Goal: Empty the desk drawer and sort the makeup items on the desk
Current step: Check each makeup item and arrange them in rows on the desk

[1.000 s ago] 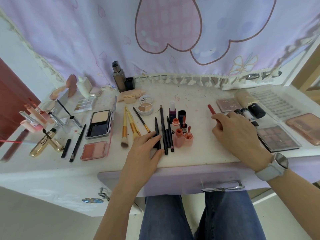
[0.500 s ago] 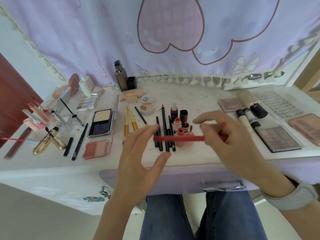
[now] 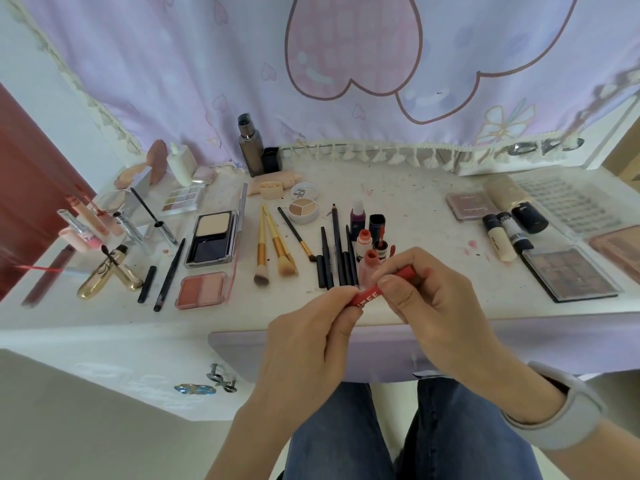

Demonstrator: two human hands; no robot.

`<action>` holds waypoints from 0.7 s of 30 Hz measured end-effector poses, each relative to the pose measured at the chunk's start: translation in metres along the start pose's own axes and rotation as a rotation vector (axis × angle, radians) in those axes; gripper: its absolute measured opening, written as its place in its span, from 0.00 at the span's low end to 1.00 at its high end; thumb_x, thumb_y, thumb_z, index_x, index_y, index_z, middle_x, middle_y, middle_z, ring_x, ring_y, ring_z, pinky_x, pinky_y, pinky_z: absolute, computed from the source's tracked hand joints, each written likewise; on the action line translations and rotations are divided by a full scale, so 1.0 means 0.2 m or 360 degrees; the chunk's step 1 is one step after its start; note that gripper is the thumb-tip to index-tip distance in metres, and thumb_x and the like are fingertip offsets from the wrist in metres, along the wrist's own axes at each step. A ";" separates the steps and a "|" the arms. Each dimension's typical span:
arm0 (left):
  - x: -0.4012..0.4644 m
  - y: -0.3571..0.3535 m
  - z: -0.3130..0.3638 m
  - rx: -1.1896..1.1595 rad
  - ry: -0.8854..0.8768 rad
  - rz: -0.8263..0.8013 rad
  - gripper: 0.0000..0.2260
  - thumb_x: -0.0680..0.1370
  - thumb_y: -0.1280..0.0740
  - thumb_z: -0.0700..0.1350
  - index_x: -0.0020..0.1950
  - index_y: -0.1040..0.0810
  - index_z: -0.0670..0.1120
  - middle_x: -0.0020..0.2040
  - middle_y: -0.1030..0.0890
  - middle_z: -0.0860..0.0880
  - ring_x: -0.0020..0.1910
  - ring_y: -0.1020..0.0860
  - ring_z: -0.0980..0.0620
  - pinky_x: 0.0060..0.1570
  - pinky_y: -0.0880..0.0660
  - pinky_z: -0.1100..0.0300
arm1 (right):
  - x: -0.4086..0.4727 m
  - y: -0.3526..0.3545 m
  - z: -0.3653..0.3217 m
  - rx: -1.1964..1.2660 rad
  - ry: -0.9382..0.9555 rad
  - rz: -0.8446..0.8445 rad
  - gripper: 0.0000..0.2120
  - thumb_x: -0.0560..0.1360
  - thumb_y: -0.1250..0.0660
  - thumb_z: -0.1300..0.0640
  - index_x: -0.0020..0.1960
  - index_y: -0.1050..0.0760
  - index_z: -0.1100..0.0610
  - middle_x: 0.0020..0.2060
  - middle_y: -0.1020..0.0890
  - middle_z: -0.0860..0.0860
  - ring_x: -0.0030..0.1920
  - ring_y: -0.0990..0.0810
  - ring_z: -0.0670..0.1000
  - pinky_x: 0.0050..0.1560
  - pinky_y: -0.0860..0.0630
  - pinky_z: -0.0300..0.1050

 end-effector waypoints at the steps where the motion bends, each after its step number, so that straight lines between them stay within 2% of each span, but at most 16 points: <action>1: 0.00 0.00 -0.01 -0.0015 0.0016 -0.0024 0.07 0.78 0.47 0.54 0.52 0.31 0.58 0.27 0.33 0.64 0.27 0.32 0.62 0.29 0.36 0.75 | 0.00 0.00 0.00 -0.0032 0.0007 -0.0004 0.03 0.71 0.39 0.54 0.40 0.28 0.48 0.24 0.25 0.39 0.25 0.32 0.43 0.29 0.35 0.30; 5: -0.01 0.00 -0.03 -0.0077 0.0056 -0.0097 0.09 0.77 0.47 0.58 0.53 0.31 0.60 0.32 0.27 0.64 0.29 0.30 0.62 0.30 0.35 0.75 | 0.01 0.01 -0.02 -0.0138 0.0087 -0.0016 0.03 0.71 0.39 0.54 0.40 0.28 0.47 0.26 0.25 0.37 0.25 0.30 0.42 0.29 0.35 0.29; 7: -0.01 0.00 -0.04 -0.0110 0.0093 -0.0097 0.09 0.76 0.45 0.59 0.53 0.29 0.62 0.33 0.27 0.64 0.32 0.28 0.64 0.33 0.35 0.77 | 0.01 0.02 -0.04 -0.0124 0.0135 0.0012 0.02 0.71 0.35 0.51 0.39 0.25 0.48 0.27 0.24 0.39 0.25 0.31 0.41 0.27 0.36 0.28; 9: -0.01 0.01 -0.08 -0.0096 0.0194 -0.0099 0.11 0.73 0.43 0.61 0.55 0.32 0.65 0.36 0.27 0.63 0.35 0.28 0.64 0.35 0.34 0.76 | 0.01 0.06 -0.06 -0.0075 0.0208 0.0118 0.05 0.70 0.36 0.48 0.39 0.24 0.48 0.26 0.24 0.41 0.24 0.33 0.42 0.25 0.37 0.28; 10: -0.02 0.01 -0.10 -0.0064 0.0231 -0.0081 0.14 0.73 0.40 0.60 0.58 0.33 0.64 0.39 0.27 0.62 0.35 0.29 0.63 0.35 0.33 0.75 | 0.02 0.10 -0.07 -0.0046 0.0240 0.0221 0.05 0.69 0.37 0.48 0.39 0.24 0.47 0.26 0.25 0.41 0.24 0.33 0.42 0.24 0.38 0.29; 12: 0.00 0.04 -0.14 0.0080 0.0291 -0.0003 0.16 0.75 0.38 0.50 0.63 0.31 0.55 0.47 0.27 0.59 0.34 0.29 0.62 0.34 0.32 0.74 | 0.02 0.17 -0.07 -0.0049 0.0303 0.0455 0.05 0.70 0.37 0.49 0.40 0.23 0.42 0.27 0.25 0.42 0.26 0.33 0.43 0.25 0.37 0.30; 14: 0.04 0.06 -0.18 0.0321 0.0423 0.0028 0.16 0.78 0.40 0.41 0.65 0.30 0.49 0.57 0.26 0.53 0.33 0.27 0.58 0.33 0.32 0.71 | 0.03 0.22 -0.08 -0.0115 0.0357 0.0590 0.07 0.71 0.38 0.50 0.41 0.24 0.38 0.29 0.24 0.44 0.28 0.31 0.43 0.28 0.34 0.31; 17: 0.14 0.03 -0.24 0.0677 0.0541 -0.0157 0.20 0.79 0.44 0.38 0.70 0.37 0.49 0.67 0.31 0.54 0.41 0.24 0.49 0.37 0.31 0.60 | 0.02 0.20 -0.08 -0.0218 0.0406 0.0582 0.09 0.73 0.40 0.52 0.46 0.24 0.41 0.32 0.22 0.44 0.29 0.28 0.47 0.29 0.30 0.38; 19: 0.20 0.00 -0.26 0.0807 0.0541 -0.0319 0.23 0.78 0.46 0.37 0.72 0.41 0.51 0.70 0.35 0.55 0.48 0.24 0.47 0.40 0.32 0.60 | 0.01 0.18 -0.08 -0.0281 0.0421 0.0540 0.10 0.74 0.43 0.53 0.49 0.25 0.44 0.35 0.21 0.44 0.29 0.28 0.49 0.29 0.30 0.41; 21: 0.25 -0.02 -0.27 0.0903 0.0512 -0.0408 0.26 0.77 0.46 0.37 0.74 0.45 0.52 0.69 0.33 0.55 0.49 0.24 0.47 0.40 0.32 0.59 | -0.01 0.16 -0.06 -0.0333 0.0425 0.0497 0.12 0.74 0.45 0.53 0.52 0.25 0.46 0.37 0.20 0.41 0.29 0.29 0.47 0.29 0.30 0.38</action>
Point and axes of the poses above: each hand's wrist, its own x-axis towards the middle knuckle, its own y-axis out of the back of the hand, z = x × y, the point moved 6 cm from there along x, towards the middle knuckle
